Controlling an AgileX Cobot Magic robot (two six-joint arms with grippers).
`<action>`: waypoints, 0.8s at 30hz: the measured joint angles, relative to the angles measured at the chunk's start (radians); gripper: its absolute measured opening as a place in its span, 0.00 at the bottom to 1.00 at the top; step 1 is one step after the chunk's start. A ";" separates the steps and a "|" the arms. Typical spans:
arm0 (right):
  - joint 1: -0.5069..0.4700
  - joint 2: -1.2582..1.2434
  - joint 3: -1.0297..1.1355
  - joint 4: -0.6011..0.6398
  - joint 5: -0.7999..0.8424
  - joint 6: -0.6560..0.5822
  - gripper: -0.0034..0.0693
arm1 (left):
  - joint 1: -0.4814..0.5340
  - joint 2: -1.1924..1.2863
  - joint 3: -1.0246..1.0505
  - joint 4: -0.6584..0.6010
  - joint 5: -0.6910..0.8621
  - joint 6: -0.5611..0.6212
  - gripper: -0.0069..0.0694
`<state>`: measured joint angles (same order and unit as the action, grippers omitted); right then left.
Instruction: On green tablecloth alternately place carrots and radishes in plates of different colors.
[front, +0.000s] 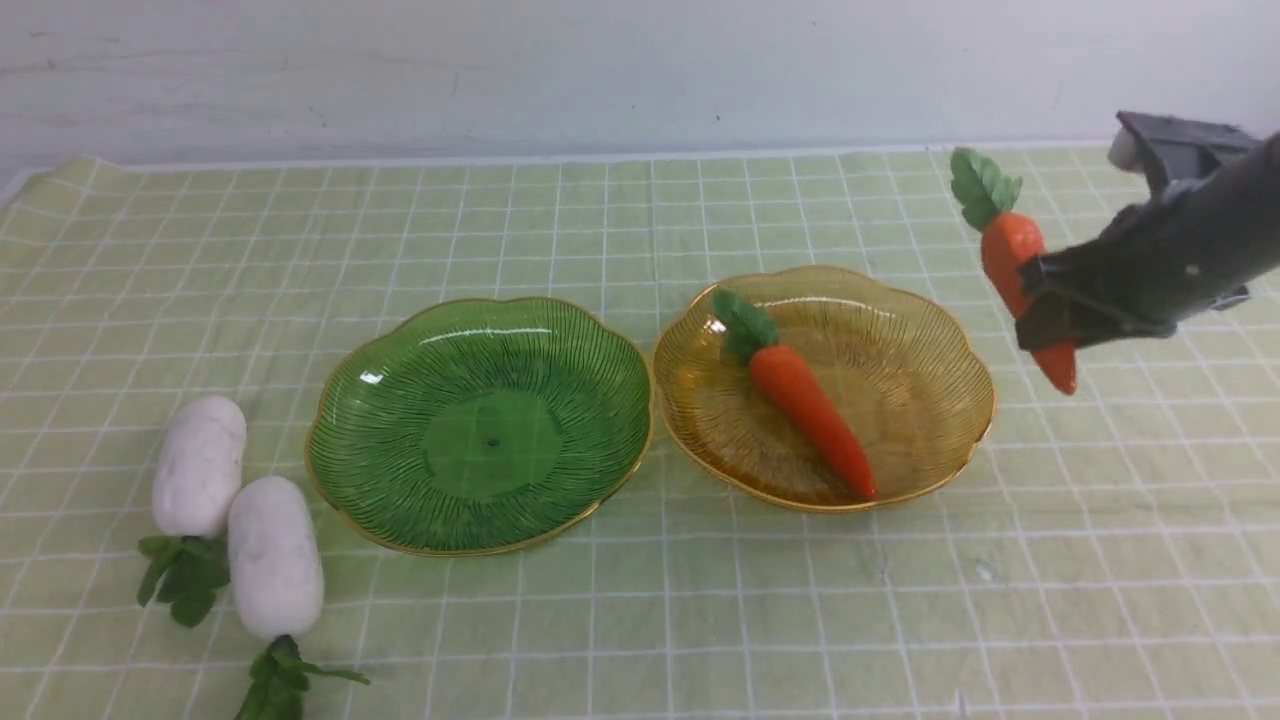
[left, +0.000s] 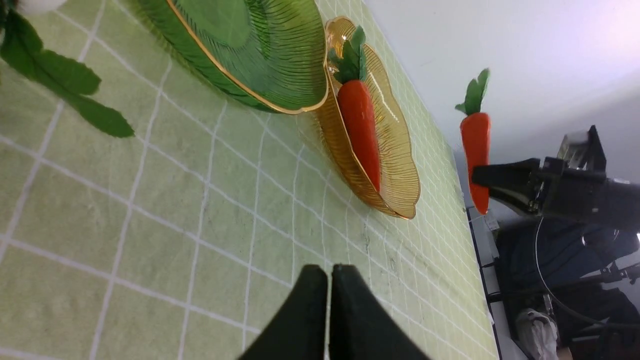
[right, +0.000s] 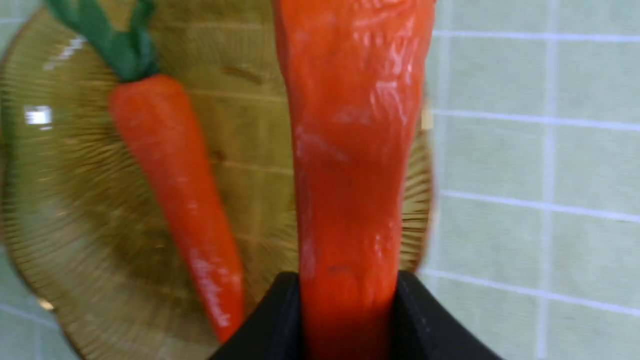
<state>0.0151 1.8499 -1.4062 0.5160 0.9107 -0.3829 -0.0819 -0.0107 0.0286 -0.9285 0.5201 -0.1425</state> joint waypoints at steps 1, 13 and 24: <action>0.008 0.001 0.000 0.009 0.001 -0.003 0.32 | 0.000 0.000 0.000 0.000 0.000 0.001 0.08; 0.154 0.099 0.000 -0.011 -0.049 -0.060 0.56 | 0.000 0.005 -0.060 0.072 0.052 -0.002 0.09; 0.155 0.065 -0.059 -0.036 0.170 -0.006 0.80 | 0.000 0.357 -0.387 0.511 0.331 -0.087 0.12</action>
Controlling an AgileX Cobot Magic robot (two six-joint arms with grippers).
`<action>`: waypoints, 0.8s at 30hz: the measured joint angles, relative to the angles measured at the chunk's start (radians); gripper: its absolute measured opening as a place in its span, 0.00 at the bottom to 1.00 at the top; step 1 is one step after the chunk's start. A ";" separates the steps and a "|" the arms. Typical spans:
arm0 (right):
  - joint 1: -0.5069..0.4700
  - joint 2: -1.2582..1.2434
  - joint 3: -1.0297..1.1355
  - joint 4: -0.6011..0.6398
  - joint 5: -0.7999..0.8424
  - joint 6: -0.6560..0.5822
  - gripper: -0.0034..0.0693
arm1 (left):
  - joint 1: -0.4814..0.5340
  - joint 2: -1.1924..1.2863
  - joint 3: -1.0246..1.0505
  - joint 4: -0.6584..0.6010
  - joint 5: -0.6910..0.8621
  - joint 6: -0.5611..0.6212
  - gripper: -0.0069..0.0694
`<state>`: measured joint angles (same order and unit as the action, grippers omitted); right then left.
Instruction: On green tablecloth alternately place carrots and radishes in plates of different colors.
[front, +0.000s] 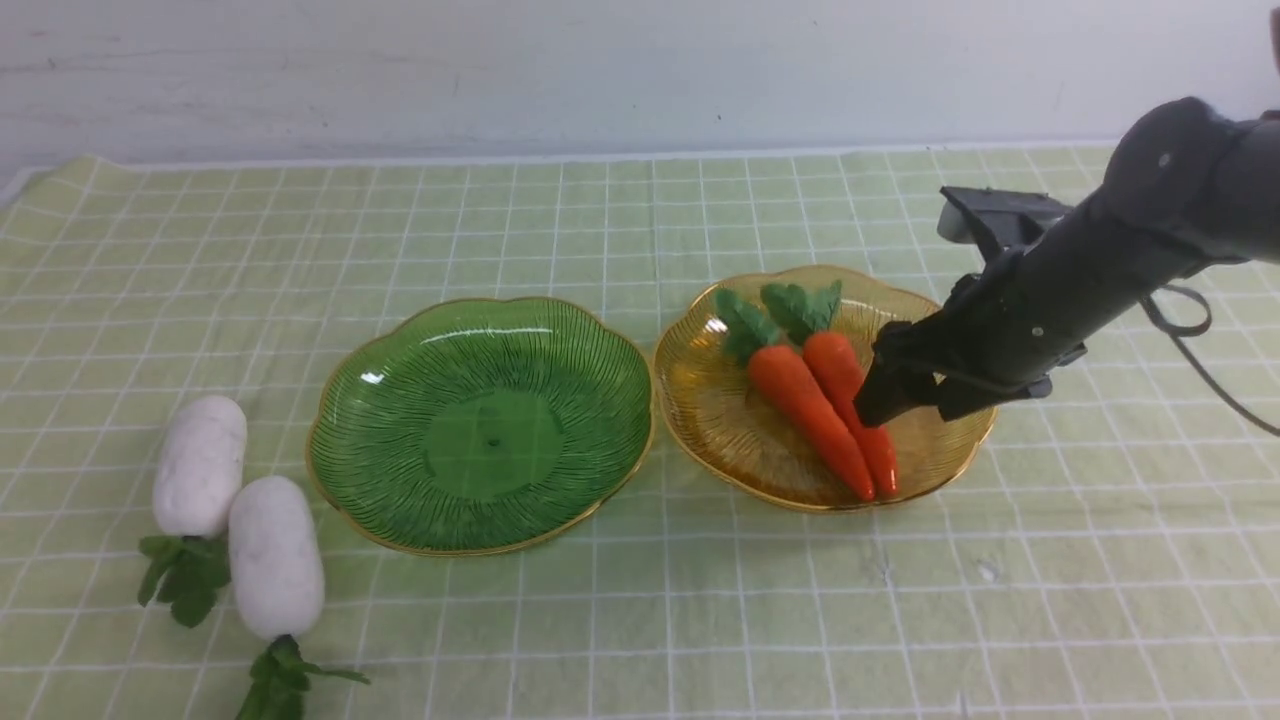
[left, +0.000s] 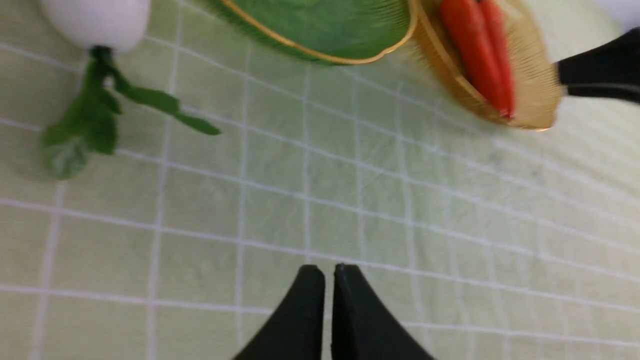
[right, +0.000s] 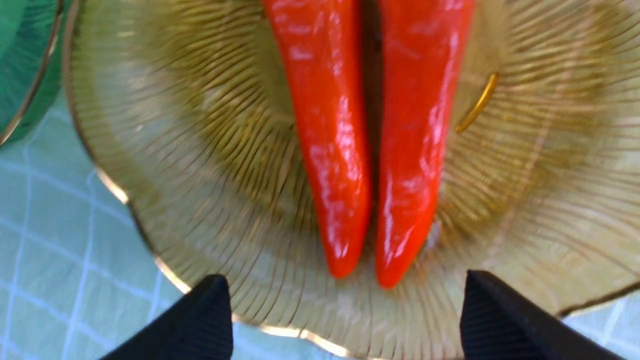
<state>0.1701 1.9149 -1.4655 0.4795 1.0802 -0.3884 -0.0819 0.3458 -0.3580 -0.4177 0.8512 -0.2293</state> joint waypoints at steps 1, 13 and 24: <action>0.000 -0.003 -0.028 -0.006 0.044 0.011 0.78 | 0.000 0.039 -0.025 0.038 0.012 -0.002 0.13; 0.003 -0.114 -0.098 -0.146 0.144 0.193 0.28 | 0.000 0.539 -0.290 0.337 0.000 -0.006 0.49; 0.004 -0.440 0.323 -0.160 0.149 0.180 0.03 | 0.000 0.905 -0.512 0.520 -0.033 -0.075 0.74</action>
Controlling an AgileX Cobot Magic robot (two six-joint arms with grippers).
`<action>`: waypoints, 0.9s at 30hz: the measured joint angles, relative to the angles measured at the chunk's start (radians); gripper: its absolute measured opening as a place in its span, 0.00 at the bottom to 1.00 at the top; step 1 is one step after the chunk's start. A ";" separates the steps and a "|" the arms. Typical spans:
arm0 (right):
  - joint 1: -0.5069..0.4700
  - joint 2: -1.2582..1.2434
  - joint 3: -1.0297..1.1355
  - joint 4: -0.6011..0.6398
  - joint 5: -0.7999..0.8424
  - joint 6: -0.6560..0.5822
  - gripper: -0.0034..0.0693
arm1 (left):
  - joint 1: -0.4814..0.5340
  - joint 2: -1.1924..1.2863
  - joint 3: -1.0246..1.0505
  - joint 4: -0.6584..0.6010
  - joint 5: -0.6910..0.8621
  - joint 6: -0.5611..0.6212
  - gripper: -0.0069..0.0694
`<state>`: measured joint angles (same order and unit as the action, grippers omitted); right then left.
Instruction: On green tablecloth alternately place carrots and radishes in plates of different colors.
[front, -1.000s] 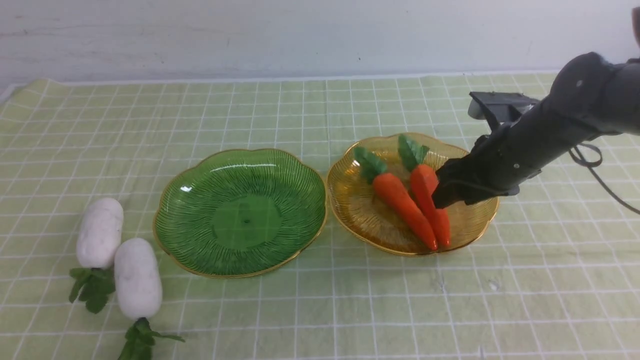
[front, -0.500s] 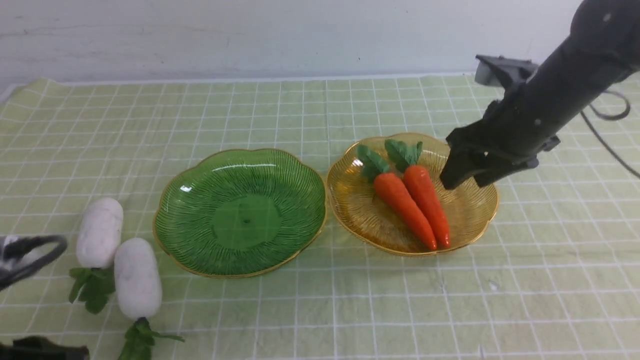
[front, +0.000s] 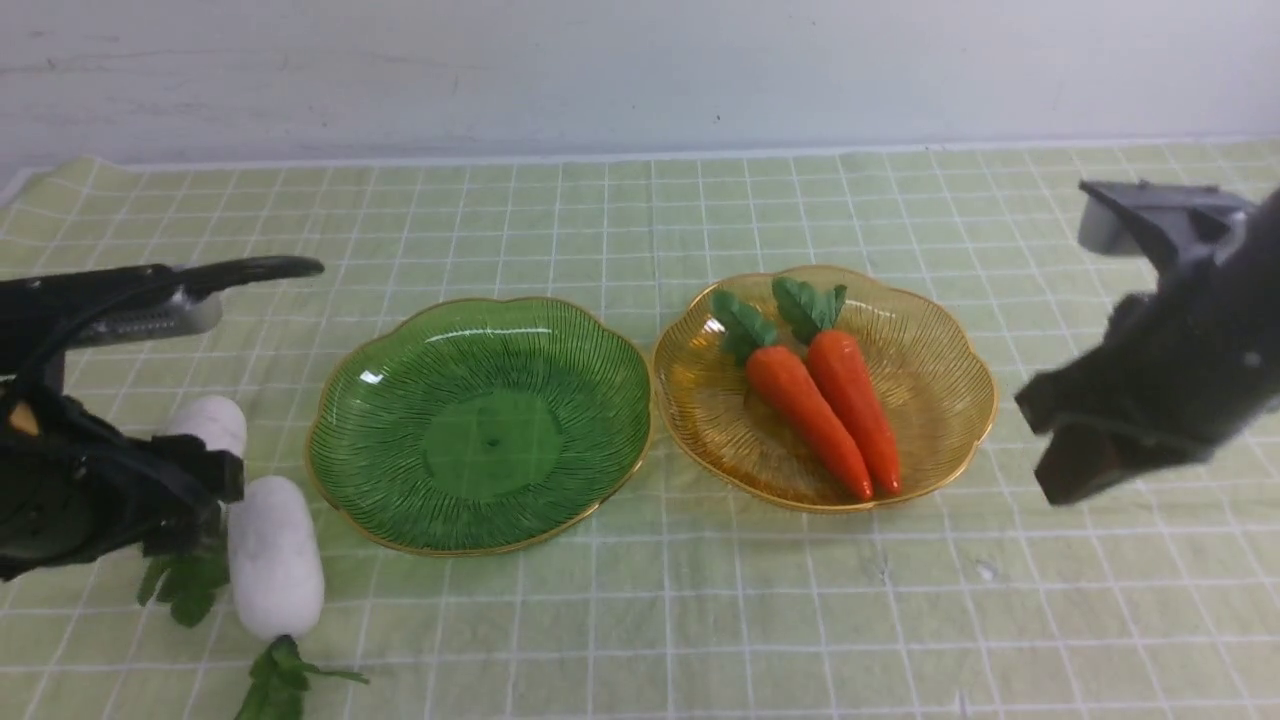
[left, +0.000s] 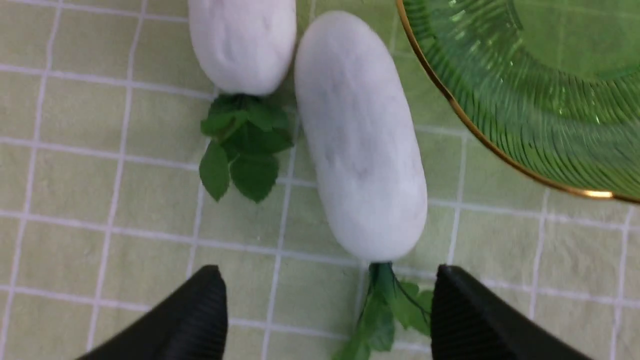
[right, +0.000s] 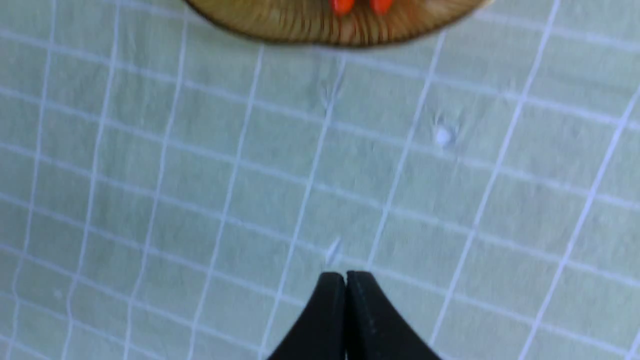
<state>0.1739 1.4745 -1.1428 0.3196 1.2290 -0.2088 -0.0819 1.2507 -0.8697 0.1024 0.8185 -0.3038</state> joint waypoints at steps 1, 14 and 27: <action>0.000 -0.029 0.033 0.000 0.000 -0.008 0.03 | 0.000 0.033 -0.016 0.002 -0.008 -0.004 0.75; 0.000 -0.128 0.172 0.000 -0.049 -0.033 0.03 | 0.000 0.333 -0.072 -0.076 -0.030 -0.017 0.75; 0.000 -0.128 0.172 0.004 -0.068 -0.033 0.03 | 0.000 0.429 -0.080 -0.081 -0.039 -0.018 0.66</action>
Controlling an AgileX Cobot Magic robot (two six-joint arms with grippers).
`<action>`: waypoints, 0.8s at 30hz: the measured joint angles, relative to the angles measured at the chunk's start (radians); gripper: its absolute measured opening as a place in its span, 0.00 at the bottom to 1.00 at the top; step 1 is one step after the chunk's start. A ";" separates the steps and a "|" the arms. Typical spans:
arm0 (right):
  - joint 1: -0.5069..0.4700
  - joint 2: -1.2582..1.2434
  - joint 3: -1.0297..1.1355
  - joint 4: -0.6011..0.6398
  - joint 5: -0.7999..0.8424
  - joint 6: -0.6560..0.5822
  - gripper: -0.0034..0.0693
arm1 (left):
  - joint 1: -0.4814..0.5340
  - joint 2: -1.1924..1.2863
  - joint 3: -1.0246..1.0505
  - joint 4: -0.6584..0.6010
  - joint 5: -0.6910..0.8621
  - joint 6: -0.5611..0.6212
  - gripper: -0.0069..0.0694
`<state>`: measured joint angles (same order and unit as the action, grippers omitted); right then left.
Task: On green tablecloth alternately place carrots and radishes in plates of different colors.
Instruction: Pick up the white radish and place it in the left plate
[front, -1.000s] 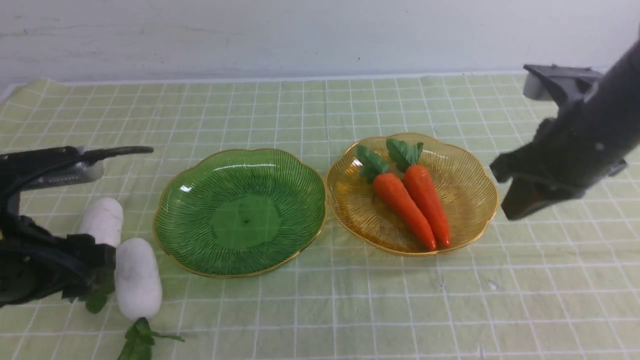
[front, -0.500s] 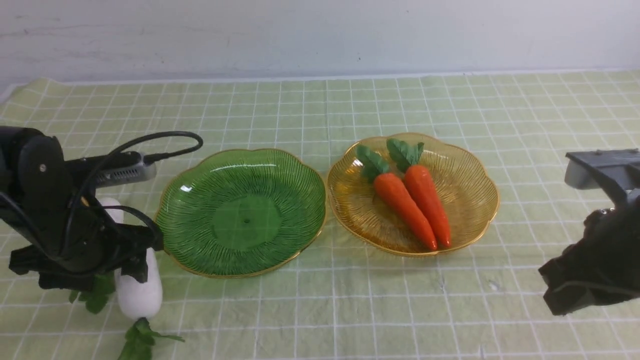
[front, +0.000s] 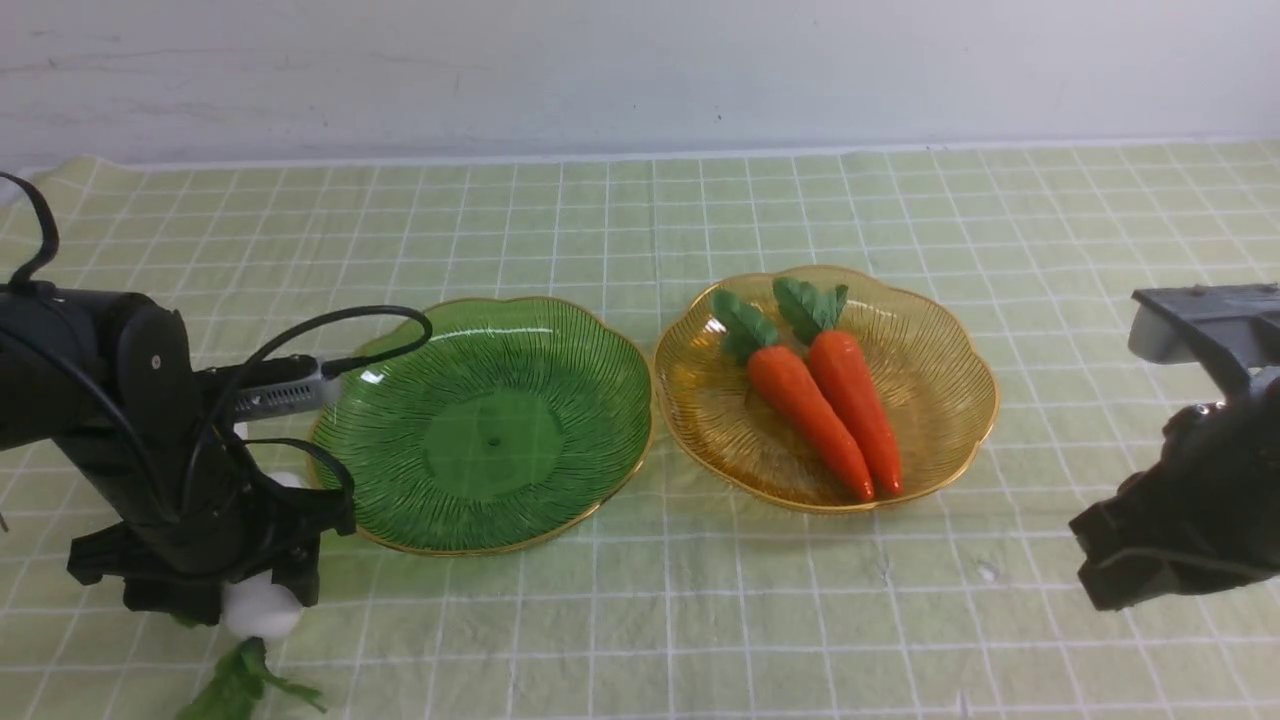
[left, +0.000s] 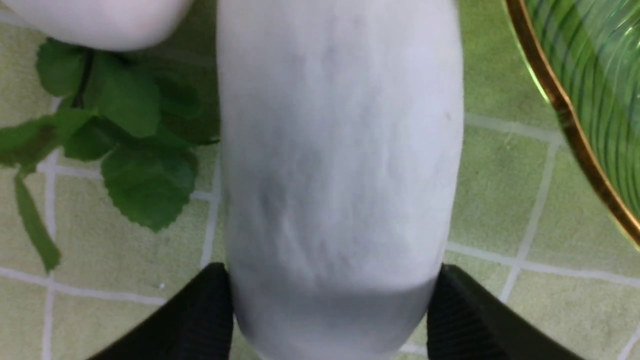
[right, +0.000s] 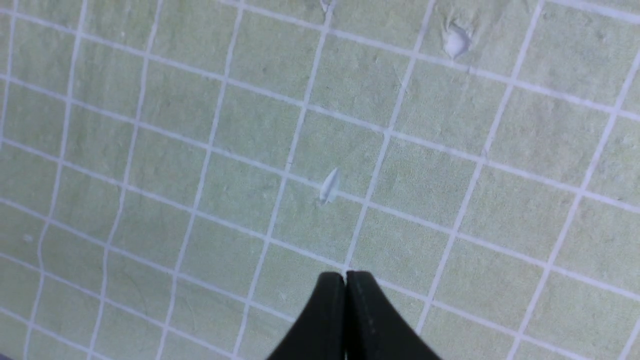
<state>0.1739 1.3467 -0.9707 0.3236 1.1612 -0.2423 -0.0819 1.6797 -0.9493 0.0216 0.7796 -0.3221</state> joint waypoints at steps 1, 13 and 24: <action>0.000 0.000 0.000 0.000 0.000 -0.001 0.03 | 0.000 0.000 0.000 0.003 0.001 0.000 0.66; 0.000 0.000 0.000 0.002 0.000 -0.001 0.03 | 0.000 -0.103 -0.065 0.099 0.182 0.014 0.66; 0.001 0.000 0.001 0.106 -0.109 -0.001 0.03 | -0.001 -0.053 -0.308 -0.216 0.196 0.243 0.66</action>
<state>0.1750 1.3467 -0.9695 0.4295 1.0523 -0.2432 -0.0830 1.6271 -1.2572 -0.1941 0.9758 -0.0789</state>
